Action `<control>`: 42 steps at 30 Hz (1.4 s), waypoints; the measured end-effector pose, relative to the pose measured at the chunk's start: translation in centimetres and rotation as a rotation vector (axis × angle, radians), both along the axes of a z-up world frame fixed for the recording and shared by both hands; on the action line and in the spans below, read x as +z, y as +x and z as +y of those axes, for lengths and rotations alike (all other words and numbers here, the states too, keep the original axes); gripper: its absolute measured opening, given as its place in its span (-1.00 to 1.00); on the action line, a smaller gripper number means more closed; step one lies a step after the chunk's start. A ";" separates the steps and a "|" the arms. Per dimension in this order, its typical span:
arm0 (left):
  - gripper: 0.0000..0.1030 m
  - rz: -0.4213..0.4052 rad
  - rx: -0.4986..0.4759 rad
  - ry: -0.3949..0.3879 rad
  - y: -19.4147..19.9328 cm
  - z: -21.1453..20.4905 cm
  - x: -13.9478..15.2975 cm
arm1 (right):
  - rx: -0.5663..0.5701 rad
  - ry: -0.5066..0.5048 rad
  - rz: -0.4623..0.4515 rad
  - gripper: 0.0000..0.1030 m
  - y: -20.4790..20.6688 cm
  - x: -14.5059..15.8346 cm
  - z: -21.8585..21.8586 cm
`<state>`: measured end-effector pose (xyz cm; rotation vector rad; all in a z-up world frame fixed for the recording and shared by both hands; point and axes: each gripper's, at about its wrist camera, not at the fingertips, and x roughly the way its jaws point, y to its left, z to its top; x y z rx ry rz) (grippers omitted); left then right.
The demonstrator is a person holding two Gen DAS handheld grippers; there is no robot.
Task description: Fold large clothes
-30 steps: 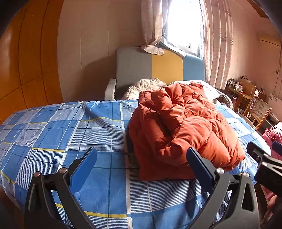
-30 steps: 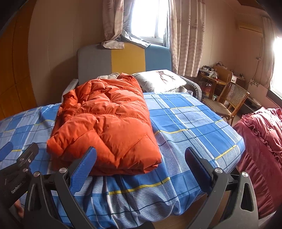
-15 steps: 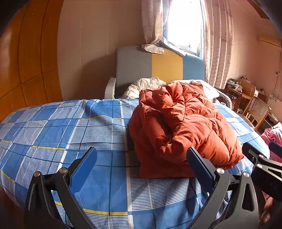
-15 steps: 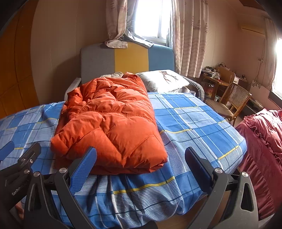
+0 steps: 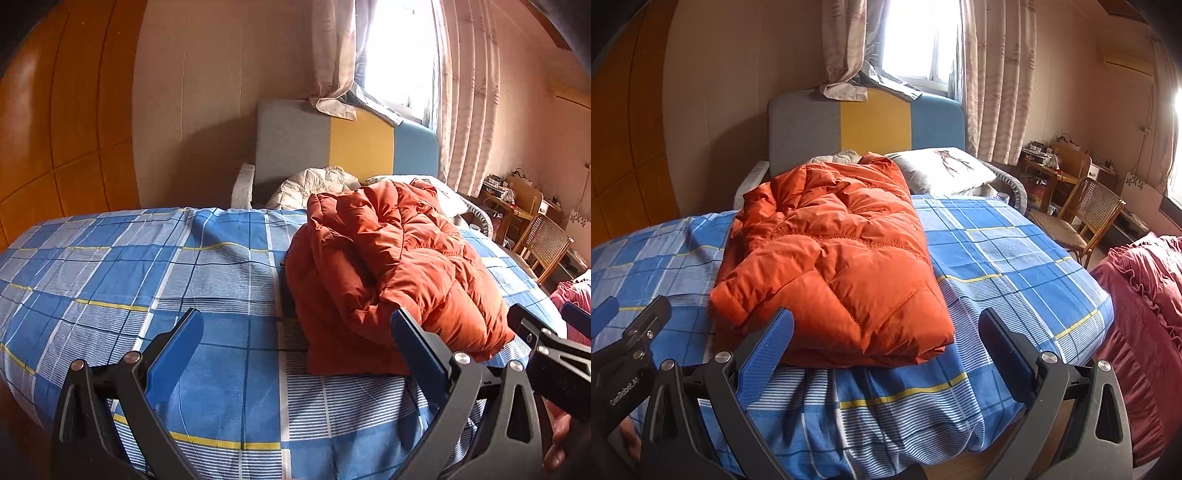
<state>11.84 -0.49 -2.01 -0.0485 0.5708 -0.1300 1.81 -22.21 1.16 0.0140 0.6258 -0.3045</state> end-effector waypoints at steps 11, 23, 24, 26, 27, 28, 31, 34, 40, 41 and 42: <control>0.96 -0.008 -0.007 0.005 -0.3 -0.1 0.2 | -0.014 0.012 -0.020 0.93 -0.4 0.6 -0.7; 0.96 -0.022 -0.007 0.007 -0.4 -0.4 0.7 | -0.041 0.018 -0.026 0.93 -0.8 1.1 -1.8; 0.96 -0.023 -0.007 0.008 -0.5 -0.4 0.8 | -0.039 0.018 -0.026 0.93 -0.8 1.1 -1.8; 0.96 -0.026 -0.008 0.008 -0.5 -0.4 0.9 | -0.039 0.016 -0.031 0.93 -0.9 1.2 -1.9; 0.96 -0.027 -0.008 0.009 -0.5 -0.4 1.0 | -0.039 0.017 -0.031 0.93 -1.0 1.2 -2.0; 0.96 -0.029 -0.008 0.009 -0.5 -0.4 1.1 | -0.038 0.021 -0.034 0.93 -1.0 1.3 -2.0; 0.96 -0.033 -0.008 0.010 -0.6 -0.4 1.2 | -0.035 0.021 -0.038 0.93 -1.2 1.4 -2.1; 0.96 -0.035 -0.005 0.014 -0.6 -0.3 1.3 | -0.028 0.015 -0.040 0.93 -1.2 1.6 -1.9; 0.96 -0.040 -0.006 0.013 -0.7 -0.2 1.4 | -0.012 0.012 -0.042 0.93 -1.4 1.7 -1.4; 0.96 -0.042 -0.006 0.013 -0.7 -0.2 1.5 | -0.010 0.012 -0.043 0.93 -1.4 1.8 -1.4; 0.96 -0.042 -0.008 0.012 -0.7 -0.2 1.5 | -0.008 0.011 -0.043 0.93 -1.4 1.8 -1.3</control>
